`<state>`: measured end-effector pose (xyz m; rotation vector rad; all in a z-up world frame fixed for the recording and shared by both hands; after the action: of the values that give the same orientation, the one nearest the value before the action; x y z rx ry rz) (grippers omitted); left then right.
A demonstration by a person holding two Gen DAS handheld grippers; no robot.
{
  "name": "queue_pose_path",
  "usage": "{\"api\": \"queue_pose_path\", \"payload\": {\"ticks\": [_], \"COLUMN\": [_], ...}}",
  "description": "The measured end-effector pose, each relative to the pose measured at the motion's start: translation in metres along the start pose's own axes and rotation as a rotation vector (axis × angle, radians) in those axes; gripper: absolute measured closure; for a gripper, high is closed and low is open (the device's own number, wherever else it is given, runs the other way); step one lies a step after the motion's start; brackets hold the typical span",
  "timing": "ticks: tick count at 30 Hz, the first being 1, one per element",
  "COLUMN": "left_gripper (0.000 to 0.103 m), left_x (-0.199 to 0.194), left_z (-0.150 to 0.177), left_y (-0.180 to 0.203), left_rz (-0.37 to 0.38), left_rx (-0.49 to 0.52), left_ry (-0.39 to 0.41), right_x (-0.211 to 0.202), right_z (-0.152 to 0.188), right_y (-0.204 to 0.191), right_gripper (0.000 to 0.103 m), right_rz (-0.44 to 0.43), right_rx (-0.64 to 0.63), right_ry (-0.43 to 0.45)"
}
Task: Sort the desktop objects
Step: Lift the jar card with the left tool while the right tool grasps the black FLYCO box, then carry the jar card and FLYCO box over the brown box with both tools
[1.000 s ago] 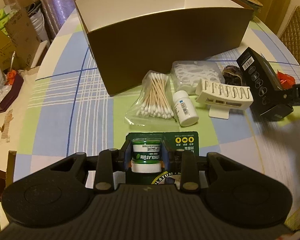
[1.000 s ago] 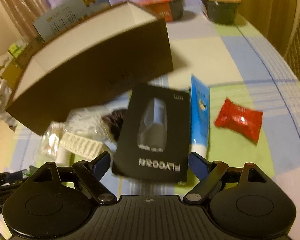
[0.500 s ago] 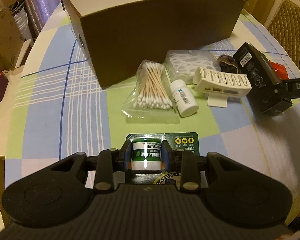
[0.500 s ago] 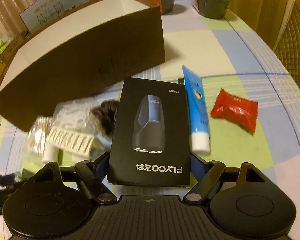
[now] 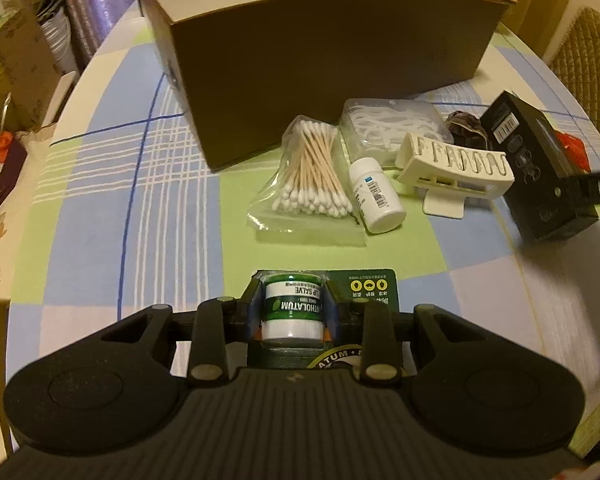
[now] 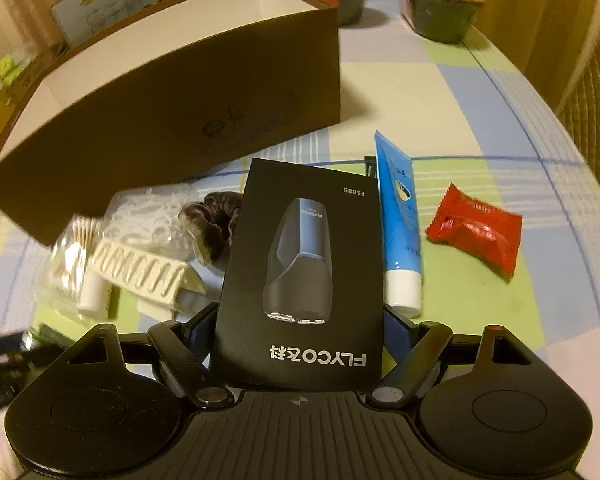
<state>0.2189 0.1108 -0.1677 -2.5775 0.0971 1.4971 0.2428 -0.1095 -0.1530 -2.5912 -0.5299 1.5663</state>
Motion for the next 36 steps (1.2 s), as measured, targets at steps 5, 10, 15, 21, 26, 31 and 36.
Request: {"api": "queue_pose_path", "payload": {"ticks": [5, 10, 15, 21, 26, 31, 36], "left_gripper": [0.076, 0.076, 0.076, 0.077, 0.077, 0.077, 0.077], "left_x": [-0.018, -0.038, -0.057, -0.082, -0.102, -0.115, -0.128], "left_z": [0.005, 0.002, -0.005, -0.017, -0.030, -0.043, -0.063], "left_y": [0.005, 0.016, 0.029, 0.036, 0.038, 0.037, 0.031], "left_rz": [-0.024, -0.036, -0.042, -0.046, -0.051, -0.054, -0.048], "left_rx": [-0.026, -0.039, -0.044, -0.056, -0.068, -0.077, -0.092], "left_ry": [0.006, 0.030, 0.062, 0.126, 0.186, 0.225, 0.271], "right_x": [-0.013, -0.028, -0.046, -0.068, -0.076, -0.081, -0.088], "right_z": [0.007, 0.008, 0.001, -0.008, -0.013, -0.021, -0.035], "right_y": [0.006, 0.011, 0.013, 0.010, 0.005, -0.001, -0.008], "right_gripper": [0.026, 0.026, 0.026, 0.026, 0.026, 0.026, 0.026], "right_rz": [-0.044, -0.094, -0.132, -0.175, -0.195, -0.205, -0.221], "right_rx": [-0.027, -0.032, -0.049, -0.083, -0.111, -0.138, -0.167], "right_ry": [-0.008, -0.004, 0.028, 0.071, 0.094, 0.120, 0.152]}}
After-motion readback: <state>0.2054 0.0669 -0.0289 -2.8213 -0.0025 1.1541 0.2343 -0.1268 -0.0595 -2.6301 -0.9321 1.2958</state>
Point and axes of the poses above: each gripper's, at about its wrist camera, not at the fingertips, and x roughly the way its jaws point, y to its right, z to its underside, the point moved 7 cm from there along x, roughly the way its jaws point, and after that the axes turned 8 degrees about -z, right-handed, at the moved point
